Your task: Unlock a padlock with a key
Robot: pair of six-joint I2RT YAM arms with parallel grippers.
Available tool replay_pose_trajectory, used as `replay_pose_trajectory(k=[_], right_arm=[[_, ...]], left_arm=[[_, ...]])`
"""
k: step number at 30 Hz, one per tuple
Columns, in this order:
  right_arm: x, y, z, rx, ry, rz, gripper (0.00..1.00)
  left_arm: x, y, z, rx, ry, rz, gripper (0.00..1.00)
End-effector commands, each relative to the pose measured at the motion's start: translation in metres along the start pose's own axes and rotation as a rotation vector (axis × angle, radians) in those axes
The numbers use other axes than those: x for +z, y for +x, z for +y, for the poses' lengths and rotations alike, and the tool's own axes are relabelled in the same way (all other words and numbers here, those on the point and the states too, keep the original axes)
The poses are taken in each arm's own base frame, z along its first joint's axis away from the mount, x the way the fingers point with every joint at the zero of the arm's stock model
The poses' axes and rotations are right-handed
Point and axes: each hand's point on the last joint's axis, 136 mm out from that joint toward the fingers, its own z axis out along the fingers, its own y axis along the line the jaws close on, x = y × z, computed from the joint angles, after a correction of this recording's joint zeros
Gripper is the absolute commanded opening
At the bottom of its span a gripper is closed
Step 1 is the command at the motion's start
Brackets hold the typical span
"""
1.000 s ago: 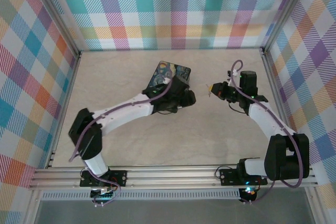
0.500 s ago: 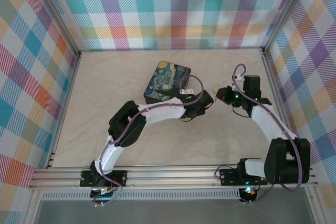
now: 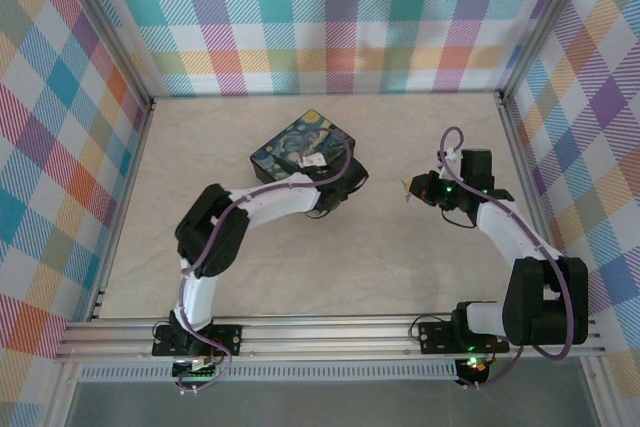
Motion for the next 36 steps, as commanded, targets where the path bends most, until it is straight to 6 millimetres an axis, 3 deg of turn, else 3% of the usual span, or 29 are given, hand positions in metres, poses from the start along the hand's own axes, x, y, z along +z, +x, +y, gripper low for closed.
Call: replay_pose_trajectory(k=[1, 4, 13, 19, 36], right_arm=[[0.003, 0.001, 0.003, -0.017, -0.034, 0.013, 0.00], [0.005, 0.002, 0.002, -0.016, -0.034, 0.021, 0.00], [0.007, 0.003, 0.001, -0.012, -0.033, 0.028, 0.00], [0.005, 0.003, 0.009, -0.012, -0.066, 0.032, 0.00], [0.006, 0.000, 0.014, -0.027, -0.090, 0.047, 0.00]], left_arm=[[-0.016, -0.046, 0.031, -0.044, -0.022, -0.117, 0.70], [-0.011, -0.052, 0.032, 0.028, -0.017, -0.108, 0.70], [-0.019, -0.020, 0.005, 0.111, -0.025, -0.097, 0.72], [0.001, -0.011, -0.004, 0.078, -0.086, -0.104, 0.73], [0.050, -0.020, -0.017, 0.030, -0.202, -0.146, 0.67]])
